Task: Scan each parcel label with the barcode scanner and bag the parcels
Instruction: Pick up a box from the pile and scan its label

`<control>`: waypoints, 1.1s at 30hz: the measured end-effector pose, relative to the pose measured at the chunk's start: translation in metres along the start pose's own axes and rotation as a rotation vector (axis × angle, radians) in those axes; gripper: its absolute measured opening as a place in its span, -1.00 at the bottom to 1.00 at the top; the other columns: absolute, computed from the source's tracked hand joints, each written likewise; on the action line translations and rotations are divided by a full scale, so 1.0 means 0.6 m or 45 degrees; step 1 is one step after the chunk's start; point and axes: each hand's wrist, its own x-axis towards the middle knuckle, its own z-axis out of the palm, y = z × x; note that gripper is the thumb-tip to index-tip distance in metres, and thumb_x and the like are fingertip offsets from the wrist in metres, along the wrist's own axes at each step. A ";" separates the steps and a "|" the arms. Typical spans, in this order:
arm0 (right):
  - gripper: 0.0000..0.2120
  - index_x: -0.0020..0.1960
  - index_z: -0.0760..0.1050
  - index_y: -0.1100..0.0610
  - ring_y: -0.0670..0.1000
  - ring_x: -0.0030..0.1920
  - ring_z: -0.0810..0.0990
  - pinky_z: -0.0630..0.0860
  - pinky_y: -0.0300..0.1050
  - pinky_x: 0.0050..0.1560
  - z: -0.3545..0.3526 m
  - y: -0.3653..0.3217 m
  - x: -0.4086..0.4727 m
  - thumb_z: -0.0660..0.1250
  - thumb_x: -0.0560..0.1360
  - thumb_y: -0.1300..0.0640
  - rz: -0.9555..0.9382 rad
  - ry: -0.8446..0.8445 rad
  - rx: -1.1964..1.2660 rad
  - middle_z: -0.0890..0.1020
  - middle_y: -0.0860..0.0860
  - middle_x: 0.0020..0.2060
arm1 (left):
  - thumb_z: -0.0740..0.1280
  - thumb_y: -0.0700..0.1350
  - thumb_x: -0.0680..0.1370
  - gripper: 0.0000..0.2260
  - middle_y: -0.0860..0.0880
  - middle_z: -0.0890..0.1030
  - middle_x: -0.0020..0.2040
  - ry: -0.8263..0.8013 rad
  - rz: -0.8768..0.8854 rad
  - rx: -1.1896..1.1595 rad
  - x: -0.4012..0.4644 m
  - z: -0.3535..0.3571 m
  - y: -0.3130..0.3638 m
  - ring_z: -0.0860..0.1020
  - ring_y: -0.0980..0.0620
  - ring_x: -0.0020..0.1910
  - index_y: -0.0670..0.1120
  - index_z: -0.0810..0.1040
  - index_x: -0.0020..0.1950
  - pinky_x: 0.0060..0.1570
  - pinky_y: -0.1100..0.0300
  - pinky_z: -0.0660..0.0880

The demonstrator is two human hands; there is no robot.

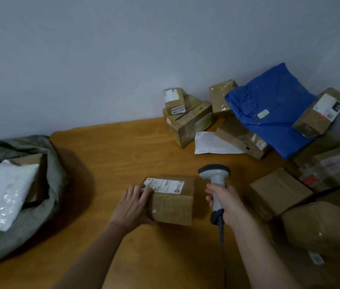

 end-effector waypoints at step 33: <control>-0.69 0.23 0.33 0.10 -0.02 -0.27 0.58 0.48 -0.13 -0.22 0.201 0.046 -0.144 0.16 0.63 -0.09 -0.312 -0.083 -0.376 0.53 0.11 0.07 | 0.52 -0.08 0.41 -0.15 -0.06 0.60 0.14 -0.218 -1.106 -2.362 -0.114 0.023 -0.053 0.57 -0.15 0.09 0.32 0.08 0.51 0.12 -0.12 0.47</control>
